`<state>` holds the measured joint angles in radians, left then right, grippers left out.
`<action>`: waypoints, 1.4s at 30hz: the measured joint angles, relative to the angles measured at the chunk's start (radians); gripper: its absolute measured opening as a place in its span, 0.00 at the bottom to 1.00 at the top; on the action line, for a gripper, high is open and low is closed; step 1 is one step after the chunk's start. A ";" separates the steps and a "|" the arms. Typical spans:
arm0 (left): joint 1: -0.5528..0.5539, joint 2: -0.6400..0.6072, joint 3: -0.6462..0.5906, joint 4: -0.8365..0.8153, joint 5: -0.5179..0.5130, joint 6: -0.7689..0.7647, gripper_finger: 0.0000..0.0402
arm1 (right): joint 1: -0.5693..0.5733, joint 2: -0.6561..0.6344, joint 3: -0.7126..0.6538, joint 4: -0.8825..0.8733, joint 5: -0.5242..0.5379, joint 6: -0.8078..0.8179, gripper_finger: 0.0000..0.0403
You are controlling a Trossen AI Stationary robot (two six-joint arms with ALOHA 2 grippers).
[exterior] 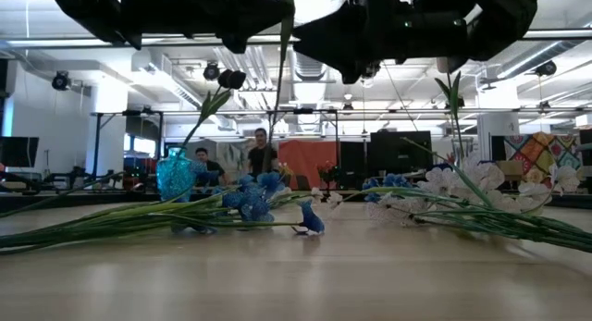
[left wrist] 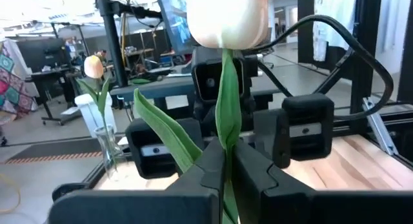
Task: Sort flowers into vase by color
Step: Put the yellow flower into the transparent vase
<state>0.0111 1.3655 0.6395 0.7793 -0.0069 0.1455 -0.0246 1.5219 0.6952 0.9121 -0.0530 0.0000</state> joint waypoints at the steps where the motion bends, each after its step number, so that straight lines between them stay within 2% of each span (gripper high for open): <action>1: 0.000 0.000 0.000 0.003 0.000 0.000 0.00 | 0.000 0.000 0.000 0.015 0.000 0.000 0.41; 5: 0.000 0.002 0.000 0.012 0.018 0.000 0.00 | 0.000 -0.001 0.001 0.047 0.001 0.001 0.41; 18: 0.004 0.002 -0.001 0.060 0.027 0.030 0.00 | 0.000 0.033 0.092 -0.030 0.027 0.001 0.29; 22: 0.006 0.002 -0.001 0.059 0.026 0.030 0.00 | 0.000 0.044 0.099 -0.020 0.034 0.000 0.22; 25: 0.006 0.002 -0.001 0.066 -0.030 0.016 0.01 | 0.000 0.043 0.099 -0.015 0.071 -0.010 0.12; 28: 0.007 0.002 -0.001 0.069 -0.080 0.010 0.05 | 0.000 0.041 0.099 -0.017 0.095 -0.019 0.04; 37: 0.007 0.002 -0.056 0.113 -0.080 0.011 0.24 | -0.002 -0.041 0.095 -0.092 0.118 -0.042 0.04; 42: 0.007 0.002 -0.122 0.183 -0.080 0.012 0.34 | -0.002 -0.163 0.094 -0.241 0.248 -0.108 0.03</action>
<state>0.0177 1.3674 0.5172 0.9626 -0.0869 0.1579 -0.0265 1.3588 0.7895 0.6710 0.1950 -0.1085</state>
